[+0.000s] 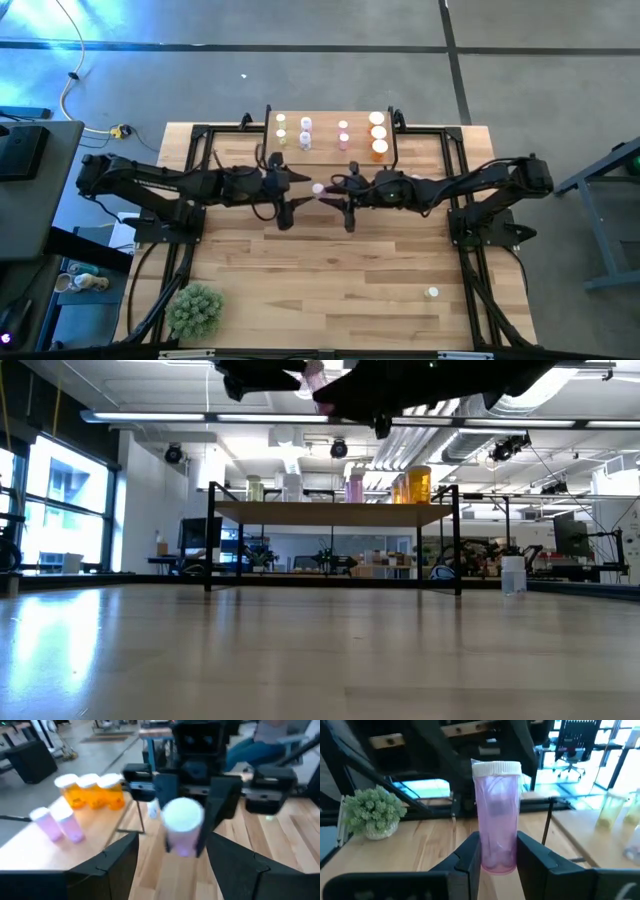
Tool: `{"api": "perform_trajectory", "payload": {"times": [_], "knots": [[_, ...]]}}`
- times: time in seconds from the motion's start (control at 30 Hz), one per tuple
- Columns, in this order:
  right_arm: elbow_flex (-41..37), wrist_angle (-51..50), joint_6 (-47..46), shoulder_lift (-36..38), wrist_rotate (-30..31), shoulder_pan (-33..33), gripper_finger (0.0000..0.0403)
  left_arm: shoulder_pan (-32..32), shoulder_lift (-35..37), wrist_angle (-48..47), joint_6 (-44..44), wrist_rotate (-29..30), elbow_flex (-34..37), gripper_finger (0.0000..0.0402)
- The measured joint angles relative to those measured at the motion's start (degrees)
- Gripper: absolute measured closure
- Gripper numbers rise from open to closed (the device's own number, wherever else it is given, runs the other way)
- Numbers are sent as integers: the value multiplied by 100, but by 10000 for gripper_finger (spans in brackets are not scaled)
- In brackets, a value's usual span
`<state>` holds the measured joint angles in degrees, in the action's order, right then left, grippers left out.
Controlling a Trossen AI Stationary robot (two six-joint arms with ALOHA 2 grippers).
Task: Pick and place medicine bottles onto shelf by color
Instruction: Put the pink pill bottle aligned with the other pink pill bottles on the shelf
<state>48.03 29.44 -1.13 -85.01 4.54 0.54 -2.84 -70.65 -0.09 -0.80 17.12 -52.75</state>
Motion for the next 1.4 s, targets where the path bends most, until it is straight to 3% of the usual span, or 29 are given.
{"api": "perform_trajectory", "payload": {"times": [0.17, 0.37, 0.47, 0.77, 1.4], "knots": [[2, 339, 267, 106, 1, 26, 313, -117, 142, 26, -72, -112, 0, 177], [2, 979, 860, 112, -155, 37, 313, -339, 43, 421, -94, -1359, 0, 177], [2, 1056, 919, 114, -157, 50, 313, -407, -16, 682, -119, -1682, 9, 177], [4, 917, 871, 101, -161, 193, 313, -416, -180, 1267, -276, -1261, 1, 177], [4, 1517, 878, 48, -148, 286, 313, -423, -171, 1688, -357, -1512, 4, 193]]}}
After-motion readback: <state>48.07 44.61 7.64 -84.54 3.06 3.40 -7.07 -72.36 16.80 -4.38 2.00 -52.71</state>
